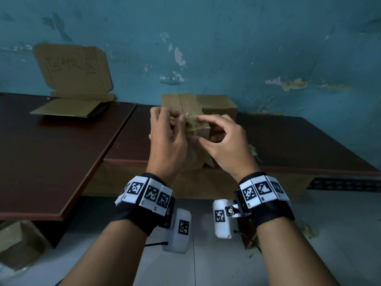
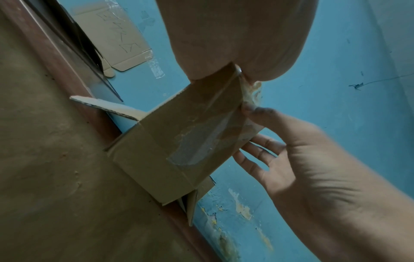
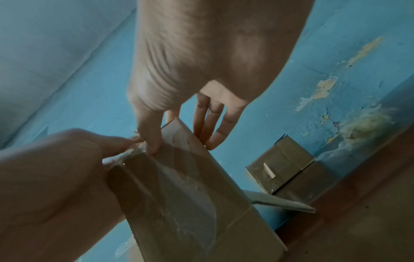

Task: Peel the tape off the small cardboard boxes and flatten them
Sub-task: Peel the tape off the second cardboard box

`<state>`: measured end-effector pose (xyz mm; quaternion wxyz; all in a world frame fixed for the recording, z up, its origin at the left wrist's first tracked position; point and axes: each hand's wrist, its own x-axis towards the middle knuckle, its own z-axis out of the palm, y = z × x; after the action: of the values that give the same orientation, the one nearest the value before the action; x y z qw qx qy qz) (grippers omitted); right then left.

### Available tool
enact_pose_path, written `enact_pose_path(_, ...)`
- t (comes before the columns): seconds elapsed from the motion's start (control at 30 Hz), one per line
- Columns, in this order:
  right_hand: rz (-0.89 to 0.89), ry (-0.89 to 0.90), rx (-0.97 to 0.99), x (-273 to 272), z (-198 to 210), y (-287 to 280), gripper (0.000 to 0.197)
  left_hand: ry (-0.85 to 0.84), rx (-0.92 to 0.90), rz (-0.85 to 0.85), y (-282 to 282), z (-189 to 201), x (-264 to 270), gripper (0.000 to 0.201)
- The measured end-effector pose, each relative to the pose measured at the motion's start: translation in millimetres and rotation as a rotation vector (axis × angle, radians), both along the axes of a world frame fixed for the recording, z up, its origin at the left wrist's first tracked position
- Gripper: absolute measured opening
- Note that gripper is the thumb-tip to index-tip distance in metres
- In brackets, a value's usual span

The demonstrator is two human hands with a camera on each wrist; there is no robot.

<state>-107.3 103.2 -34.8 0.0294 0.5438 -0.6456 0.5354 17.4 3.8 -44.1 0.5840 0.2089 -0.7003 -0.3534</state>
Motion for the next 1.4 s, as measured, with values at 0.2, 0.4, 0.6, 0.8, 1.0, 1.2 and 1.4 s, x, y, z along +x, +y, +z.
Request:
enact_pose_path(0.2, -0.025, -0.019, -0.026, 0.2, -2.2, -1.9, 0.039, 0.004, 0.034, -0.075, -1.3, 2.4, 2.6, 0.01)
enact_pose_path(0.4, -0.11, -0.068, -0.092, -4.1, -1.2, -8.5, 0.019, -0.075, 0.078, -0.194, 7.4, 6.2, 7.6, 0.017)
enact_pose_path(0.6, -0.187, -0.031, -0.142, -3.9, -3.5, -14.7, 0.023, -0.239, 0.006, -0.21, 7.2, 4.4, 9.4, 0.037)
enact_pose_path(0.8, -0.094, -0.171, -0.136, -0.1, 0.2, -5.2, 0.016, -0.172, -0.137, -0.181, -3.6, 3.2, 10.3, 0.024)
enact_pose_path(1.0, 0.025, -0.219, -0.082, 1.4, 3.3, 1.5, 0.055, -0.11, -0.121, -0.123, -5.2, 3.7, 7.5, 0.01)
enact_pose_path(1.2, -0.03, 0.01, -0.073, 4.7, -4.8, -9.2, 0.024, -0.069, -0.042, -0.093, -8.0, 3.0, 6.7, 0.013)
enact_pose_path(1.4, -0.016, -0.056, -0.121, -1.0, -5.0, -11.5, 0.018, -0.063, -0.018, -0.099, -4.7, 2.1, 8.0, 0.012)
